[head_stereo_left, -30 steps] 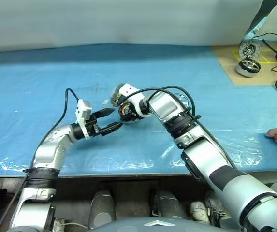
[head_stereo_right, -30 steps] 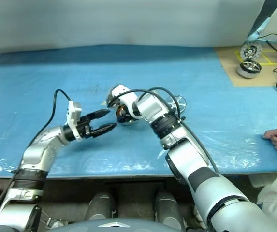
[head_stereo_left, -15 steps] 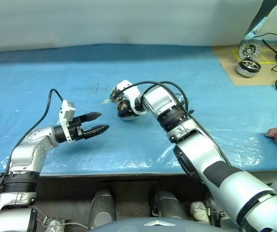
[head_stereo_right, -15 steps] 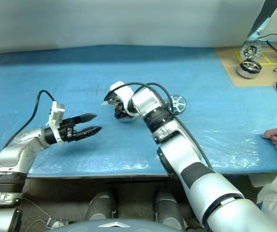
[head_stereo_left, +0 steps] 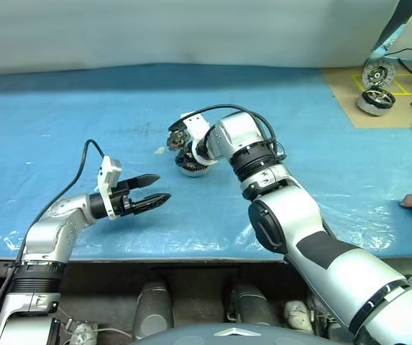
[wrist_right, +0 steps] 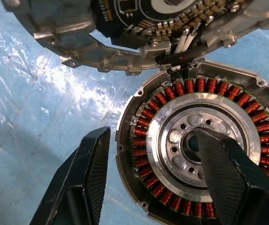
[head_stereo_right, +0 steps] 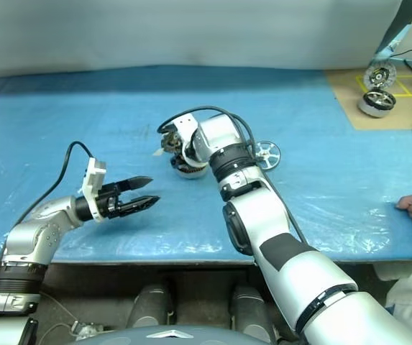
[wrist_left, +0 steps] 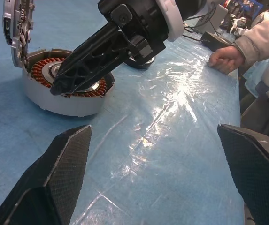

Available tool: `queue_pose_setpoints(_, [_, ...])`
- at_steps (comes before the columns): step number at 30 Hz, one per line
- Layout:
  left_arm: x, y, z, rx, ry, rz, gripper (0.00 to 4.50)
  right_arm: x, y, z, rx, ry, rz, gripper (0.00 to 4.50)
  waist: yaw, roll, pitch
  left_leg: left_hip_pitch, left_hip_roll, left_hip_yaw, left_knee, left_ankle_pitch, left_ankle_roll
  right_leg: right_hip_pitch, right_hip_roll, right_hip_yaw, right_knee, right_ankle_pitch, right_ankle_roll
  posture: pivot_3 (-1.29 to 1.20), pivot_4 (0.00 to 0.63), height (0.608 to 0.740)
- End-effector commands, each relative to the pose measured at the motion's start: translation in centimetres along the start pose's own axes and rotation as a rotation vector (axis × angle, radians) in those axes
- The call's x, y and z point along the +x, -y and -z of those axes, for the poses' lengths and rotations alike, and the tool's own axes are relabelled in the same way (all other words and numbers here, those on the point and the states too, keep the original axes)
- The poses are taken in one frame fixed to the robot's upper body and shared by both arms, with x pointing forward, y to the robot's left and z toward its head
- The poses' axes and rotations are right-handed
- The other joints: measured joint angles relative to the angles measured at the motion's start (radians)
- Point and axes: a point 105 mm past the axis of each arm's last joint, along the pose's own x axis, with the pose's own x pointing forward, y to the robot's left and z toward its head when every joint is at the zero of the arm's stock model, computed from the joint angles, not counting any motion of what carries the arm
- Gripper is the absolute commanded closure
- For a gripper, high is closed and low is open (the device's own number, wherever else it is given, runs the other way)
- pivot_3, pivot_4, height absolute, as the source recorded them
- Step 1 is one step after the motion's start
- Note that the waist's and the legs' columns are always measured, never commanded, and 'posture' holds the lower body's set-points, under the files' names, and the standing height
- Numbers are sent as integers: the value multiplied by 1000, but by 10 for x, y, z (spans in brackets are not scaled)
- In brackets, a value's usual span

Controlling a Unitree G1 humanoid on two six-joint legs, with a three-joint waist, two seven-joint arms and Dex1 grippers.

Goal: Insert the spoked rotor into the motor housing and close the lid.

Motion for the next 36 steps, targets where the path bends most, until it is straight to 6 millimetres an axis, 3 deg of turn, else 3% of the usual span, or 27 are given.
queue_pose_setpoints(1, [3, 4, -10, 33, 14, 25, 0, -16, -10, -12, -30, 14, -72, 1501, 1, 0, 0, -2, 0, 0, -1, 0, 0, -1, 0, 0, -1, 0, 0, 0, 150, 740])
queue_pose_setpoints(13, [4, 2, -9, 42, 5, 25, 0, -32, -24, 1, -516, 120, -261, 1501, 14, -1, 0, -13, 1, -9, -1, -3, -5, -2, 6, -11, -10, 1, 1, 0, 150, 740])
queue_pose_setpoints(17, [4, 3, -7, 45, 1, 27, 0, -44, -10, 2, -977, 244, -213, 1501, 15, -1, 0, -13, 1, -13, 3, -3, -5, 1, 6, -13, -9, 1, 1, 0, 150, 740])
queue_pose_setpoints(21, [4, 4, -7, 51, 1, 26, 0, -53, -3, 5, -1244, 283, -213, 1501, 13, -1, 0, -12, 1, -16, 8, -3, -5, 5, 6, -15, -8, 1, 1, 0, 150, 740])
queue_pose_setpoints(26, [5, 3, -8, 56, 2, 24, 0, -52, 13, 19, -1556, 192, -218, 1501, 7, -1, 0, -11, 1, -16, 11, -3, -5, 5, 6, -14, -3, 1, 0, 0, 150, 740])
queue_pose_setpoints(33, [6, 4, -7, 66, 3, 23, 0, -35, 28, 13, -1738, 121, -141, 1501, -4, -2, 0, -12, 2, -16, 20, -3, -4, 3, 6, -13, 6, 0, -2, 0, 150, 740])
queue_pose_setpoints(36, [6, 5, -7, 70, 5, 22, 0, -28, 25, 8, -1740, 119, -143, 1501, -13, -2, 0, -12, 2, -16, 21, -2, -3, 3, 6, -12, 7, -2, -6, 0, 150, 740])
